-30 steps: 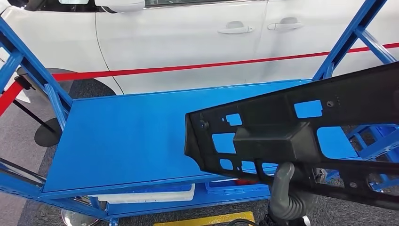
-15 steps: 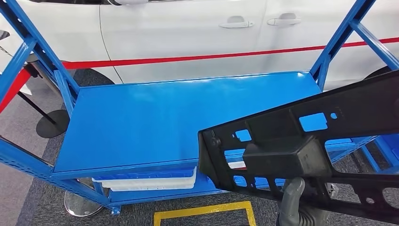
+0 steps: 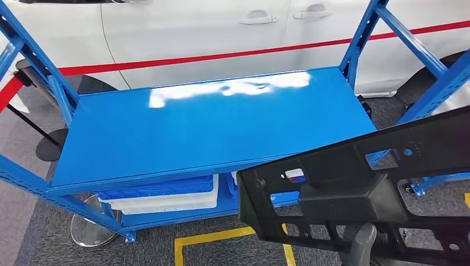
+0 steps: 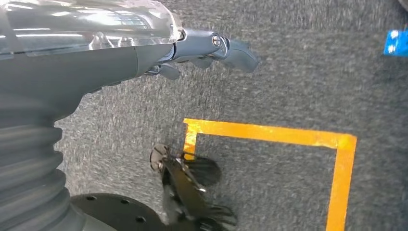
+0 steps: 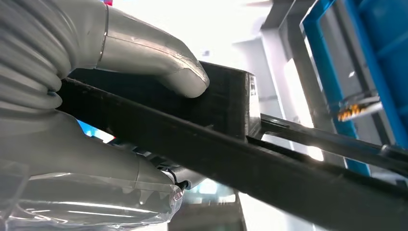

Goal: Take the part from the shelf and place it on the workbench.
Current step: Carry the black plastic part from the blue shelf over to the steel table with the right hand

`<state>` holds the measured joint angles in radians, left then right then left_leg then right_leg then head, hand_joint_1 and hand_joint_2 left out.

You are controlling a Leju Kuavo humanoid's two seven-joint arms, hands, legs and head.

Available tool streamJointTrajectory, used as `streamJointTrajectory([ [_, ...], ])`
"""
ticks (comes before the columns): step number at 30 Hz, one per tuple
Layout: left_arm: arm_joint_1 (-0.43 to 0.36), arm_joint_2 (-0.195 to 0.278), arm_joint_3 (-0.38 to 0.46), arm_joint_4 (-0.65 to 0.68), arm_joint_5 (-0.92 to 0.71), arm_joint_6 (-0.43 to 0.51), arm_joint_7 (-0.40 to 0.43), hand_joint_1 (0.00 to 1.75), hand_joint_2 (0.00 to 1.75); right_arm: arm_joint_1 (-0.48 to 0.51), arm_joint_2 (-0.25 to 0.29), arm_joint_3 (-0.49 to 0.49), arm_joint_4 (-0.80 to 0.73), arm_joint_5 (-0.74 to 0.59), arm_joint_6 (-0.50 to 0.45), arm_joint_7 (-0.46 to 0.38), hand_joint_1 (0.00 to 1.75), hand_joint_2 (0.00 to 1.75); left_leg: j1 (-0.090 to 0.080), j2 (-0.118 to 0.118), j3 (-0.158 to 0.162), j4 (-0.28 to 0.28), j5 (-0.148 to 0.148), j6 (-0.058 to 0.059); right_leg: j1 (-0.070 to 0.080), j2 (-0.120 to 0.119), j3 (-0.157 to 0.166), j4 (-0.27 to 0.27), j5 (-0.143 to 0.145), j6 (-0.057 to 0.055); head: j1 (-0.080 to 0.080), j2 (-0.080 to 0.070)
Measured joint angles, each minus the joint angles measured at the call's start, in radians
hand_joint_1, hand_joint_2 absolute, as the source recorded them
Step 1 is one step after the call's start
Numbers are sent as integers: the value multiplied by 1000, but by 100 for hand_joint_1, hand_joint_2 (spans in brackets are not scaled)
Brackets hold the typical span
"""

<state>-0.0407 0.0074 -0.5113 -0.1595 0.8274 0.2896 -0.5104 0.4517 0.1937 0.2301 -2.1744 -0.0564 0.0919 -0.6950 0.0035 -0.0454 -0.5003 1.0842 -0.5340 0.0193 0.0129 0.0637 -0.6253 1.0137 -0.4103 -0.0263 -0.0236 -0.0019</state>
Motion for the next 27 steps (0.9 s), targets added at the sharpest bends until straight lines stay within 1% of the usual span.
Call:
streamJointTrajectory([
  [1, 0, 1, 0, 0, 0, -1, 0, 0, 175, 5, 10, -14, -2, 0, 9, 0, 175, 175, -2, -16, 34, -56, -3, 5, 0, 9, -7, 2, 9, 4, 0, 0],
  [2, 0, 2, -1, 0, 1, -1, 0, 0, 175, 11, 19, -27, -3, 0, 20, 0, 175, 175, -5, -26, 52, -91, -9, 8, -3, 18, -11, 2, 19, 10, 0, 0],
  [3, -1, 3, -1, 0, 3, -1, 0, 0, 175, 17, 29, -41, -5, 2, 30, 0, 175, 175, -7, -21, 56, -103, -6, 7, -4, 28, -14, -1, 28, 16, -1, 0],
  [4, -3, 0, -2, 0, 6, -2, -1, 0, 175, 25, 40, -56, -8, 3, 40, -1, 175, 175, -4, -10, 51, -107, 2, 8, -6, 38, -16, -3, 36, 23, -2, 0],
  [5, -6, -1, -2, 0, 9, -2, -3, 0, 175, 32, 49, -70, -10, 4, 49, -1, 175, 175, -1, 2, 48, -115, 11, 11, -6, 37, -22, 0, 33, 28, -3, 0],
  [6, -7, -1, -2, 0, 14, -2, -4, 0, 175, 39, 58, -85, -14, 5, 59, -1, 175, 175, 3, 16, 42, -122, 23, 15, -6, 25, -32, 15, 11, 33, -1, 0],
  [7, -7, -2, -2, 0, 18, -3, -6, 0, 175, 44, 67, -100, -16, 6, 71, -2, 175, 175, 8, 31, 34, -129, 33, 18, -7, 3, -46, 48, -27, 38, 1, 0],
  [8, -5, 0, -2, 1, 23, -3, -6, 0, 175, 49, 76, -118, -18, 6, 83, -2, 175, 175, 7, 45, 26, -131, 42, 19, -12, -24, -64, 99, -77, 45, 4, 0],
  [9, -2, 0, -2, 1, 27, -3, -6, 0, 175, 53, 85, -136, -20, 5, 94, -3, 175, 175, 7, 61, 16, -131, 50, 19, -18, -44, -81, 162, -120, 53, 7, 0],
  [10, -1, 1, -2, 1, 29, -2, -6, 0, 175, 56, 93, -155, -21, 3, 101, -3, 175, 175, 8, 77, 7, -129, 56, 16, -25, -54, -94, 221, -142, 63, 7, 0],
  [11, 0, 1, -2, 1, 31, -2, -5, 0, 175, 61, 101, -173, -22, 0, 105, -3, 175, 175, 9, 93, -3, -126, 62, 12, -33, -60, -94, 257, -140, 71, 7, 0],
  [12, 0, 1, -2, 1, 33, -2, -5, 0, 175, 66, 107, -188, -24, -3, 105, -3, 175, 175, 10, 108, -11, -123, 66, 9, -40, -64, -79, 261, -121, 78, 7, 0],
  [13, -1, 1, -2, 1, 38, -2, -4, 0, 175, 69, 111, -201, -25, -4, 101, -3, 175, 175, 12, 122, -18, -119, 69, 4, -46, -72, -40, 223, -95, 85, 7, 0],
  [14, -2, 2, -2, 1, 44, -1, -4, 0, 175, 71, 116, -210, -28, -4, 96, -3, 175, 175, 14, 134, -21, -113, 70, -1, -51, -91, 14, 153, -77, 90, 7, 0],
  [15, -2, 6, -1, 1, 51, -1, -4, 0, 175, 71, 119, -216, -30, -3, 92, -2, 175, 175, 14, 143, -24, -108, 70, -8, -51, -113, 66, 83, -73, 89, 8, 0],
  [16, -3, 9, -1, 1, 57, -1, -5, 0, 175, 72, 122, -221, -33, -2, 88, -2, 175, 175, 13, 153, -25, -102, 69, -16, -48, -131, 103, 29, -76, 83, 8, 0],
  [17, -4, 12, -1, 1, 62, -1, -5, 0, 175, 73, 125, -225, -35, 0, 84, -3, 175, 175, 11, 161, -23, -97, 68, -25, -44, -142, 119, 1, -86, 72, 7, 0],
  [18, -6, 15, 0, 1, 66, -1, -5, 0, 175, 74, 128, -228, -37, 4, 78, -2, 175, 175, 10, 170, -22, -95, 68, -33, -39, -139, 118, -3, -92, 58, 6, 0],
  [19, -9, 16, 0, 1, 70, -1, -4, 0, 175, 76, 132, -230, -39, 9, 71, -3, 175, 175, 10, 180, -19, -93, 68, -41, -37, -129, 111, -3, -91, 44, 4, 0],
  [20, -11, 19, 0, 1, 73, -1, -1, 0, 175, 76, 136, -232, -40, 15, 63, -3, 175, 175, 13, 174, -21, -86, 62, -49, -37, -118, 107, -4, -89, 32, 3, 0],
  [21, -11, 23, 1, 1, 74, -1, 4, 0, 175, 76, 139, -232, -40, 22, 53, -3, 175, 175, 17, 155, -28, -68, 45, -55, -36, -107, 101, -5, -84, 22, 2, 0],
  [22, -10, 26, 1, 1, 75, -1, 11, 0, 175, 75, 142, -232, -40, 30, 44, -3, 175, 175, 19, 127, -45, -30, 14, -58, -35, -96, 96, -6, -77, 12, 2, 0],
  [23, -8, 29, 1, 2, 76, -1, 20, 0, 175, 73, 145, -231, -39, 38, 35, -3, 175, 175, 20, 93, -69, 28, -27, -59, -32, -85, 89, -6, -72, 5, 1, 0],
  [24, -5, 30, 1, 2, 78, -1, 30, 0, 175, 72, 147, -231, -38, 46, 24, -2, 175, 175, 19, 71, -98, 98, -67, -58, -28, -72, 82, -5, -68, -1, 1, 0],
  [25, -4, 32, 0, 2, 80, -1, 39, 0, 175, 71, 148, -230, -36, 55, 13, -2, 175, 175, 18, 60, -124, 162, -93, -55, -23, -58, 76, -4, -64, -6, 1, 0],
  [26, -2, 33, 0, 2, 81, -1, 47, 0, 175, 70, 149, -230, -34, 62, 4, -2, 175, 175, 16, 55, -137, 197, -99, -51, -17, -43, 72, -2, -61, -9, 1, 0],
  [27, -2, 35, 0, 2, 83, 0, 52, 0, 175, 69, 150, -229, -31, 68, -3, -2, 175, 175, 13, 52, -135, 196, -84, -44, -11, -28, 69, 1, -60, -10, 1, 0],
])
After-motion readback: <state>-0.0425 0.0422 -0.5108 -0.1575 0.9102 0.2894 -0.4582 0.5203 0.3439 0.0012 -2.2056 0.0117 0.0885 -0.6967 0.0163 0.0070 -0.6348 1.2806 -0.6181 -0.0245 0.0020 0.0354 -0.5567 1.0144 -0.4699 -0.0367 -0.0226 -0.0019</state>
